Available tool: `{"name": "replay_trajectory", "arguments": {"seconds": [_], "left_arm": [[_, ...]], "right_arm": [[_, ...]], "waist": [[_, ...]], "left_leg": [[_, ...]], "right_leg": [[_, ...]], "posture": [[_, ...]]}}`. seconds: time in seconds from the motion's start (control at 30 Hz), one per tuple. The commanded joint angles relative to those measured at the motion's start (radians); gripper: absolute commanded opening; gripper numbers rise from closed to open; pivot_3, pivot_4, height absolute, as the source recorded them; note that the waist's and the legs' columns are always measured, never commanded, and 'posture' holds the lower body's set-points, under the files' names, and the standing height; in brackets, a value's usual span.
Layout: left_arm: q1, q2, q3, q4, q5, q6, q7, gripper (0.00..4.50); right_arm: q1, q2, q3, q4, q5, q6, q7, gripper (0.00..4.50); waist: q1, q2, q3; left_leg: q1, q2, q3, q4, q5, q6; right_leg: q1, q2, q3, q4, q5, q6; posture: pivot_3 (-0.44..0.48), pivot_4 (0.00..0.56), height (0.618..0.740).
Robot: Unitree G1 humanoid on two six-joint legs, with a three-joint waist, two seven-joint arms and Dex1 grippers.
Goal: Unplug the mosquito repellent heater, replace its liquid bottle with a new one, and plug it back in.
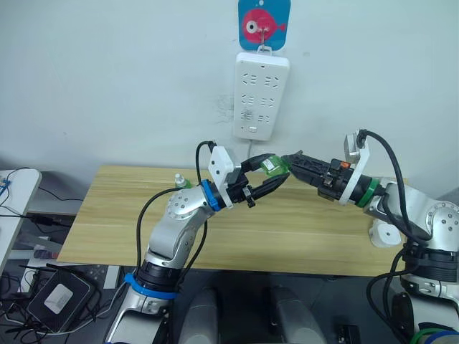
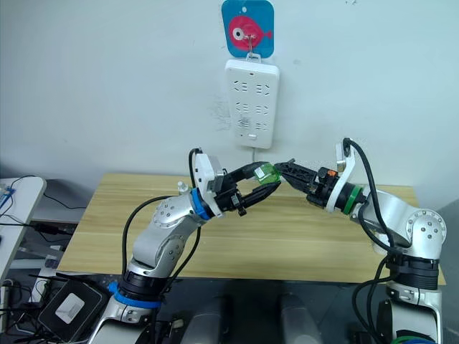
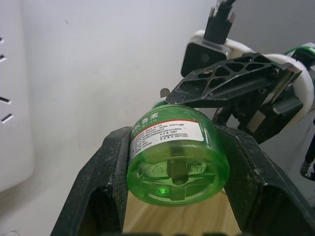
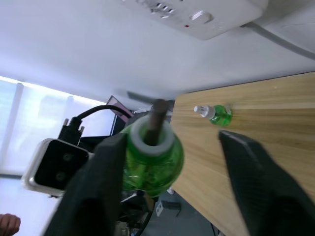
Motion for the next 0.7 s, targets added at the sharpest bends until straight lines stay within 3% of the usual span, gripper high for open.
{"name": "replay_trajectory", "arguments": {"seconds": [0.03, 0.1, 0.13, 0.43, 0.63, 0.7], "left_arm": [[-0.001, -0.003, -0.013, -0.056, -0.014, -0.007, -0.011, 2.27], [0.003, -0.002, -0.017, -0.062, -0.017, -0.003, -0.018, 2.27], [0.004, -0.001, -0.020, -0.064, -0.017, -0.003, -0.022, 2.27], [0.003, 0.005, -0.019, -0.060, -0.024, 0.001, -0.027, 2.27], [-0.005, 0.016, -0.005, -0.051, -0.021, -0.003, -0.030, 4.26], [-0.009, 0.021, -0.002, -0.055, -0.025, 0.004, -0.032, 4.50]], "right_arm": [[0.002, -0.015, -0.003, -0.024, 0.024, -0.001, 0.013, 1.71], [-0.002, -0.015, -0.001, -0.021, 0.024, -0.003, 0.011, 0.99], [-0.003, -0.016, 0.000, -0.019, 0.024, -0.004, 0.010, 0.86], [-0.011, -0.002, -0.007, -0.019, 0.024, -0.017, -0.010, 0.86], [0.010, -0.019, -0.020, -0.032, 0.024, -0.051, -0.053, 0.86], [0.026, -0.039, -0.023, -0.042, 0.024, -0.081, -0.071, 0.86]], "waist": [[0.000, 0.000, 0.000], [0.000, 0.000, 0.000], [0.001, 0.000, 0.000], [0.001, 0.000, 0.000], [0.001, 0.000, 0.000], [0.002, 0.000, 0.000]], "left_leg": [[0.000, 0.000, 0.000, 0.000, 0.000, 0.000], [0.000, 0.000, 0.000, 0.000, 0.000, 0.000], [0.000, 0.000, 0.000, 0.000, 0.000, 0.000], [0.000, 0.000, 0.000, 0.000, 0.000, 0.000], [0.000, 0.000, 0.000, -0.001, 0.000, 0.000], [0.000, 0.000, 0.000, -0.001, 0.000, 0.000]], "right_leg": [[0.000, 0.000, 0.000, 0.000, 0.000, 0.000], [0.000, 0.000, 0.000, 0.000, 0.000, 0.000], [0.000, 0.000, 0.000, 0.000, 0.000, 0.000], [0.000, 0.000, 0.000, 0.000, -0.001, 0.002], [-0.001, 0.000, 0.000, -0.001, -0.001, 0.002], [-0.001, 0.000, 0.000, -0.001, -0.001, 0.002]], "posture": [[0.025, 0.280, 0.740], [0.025, 0.280, 0.740], [0.025, 0.280, 0.740], [0.020, 0.280, 0.740], [0.019, 0.277, 0.740], [0.024, 0.274, 0.740]]}}
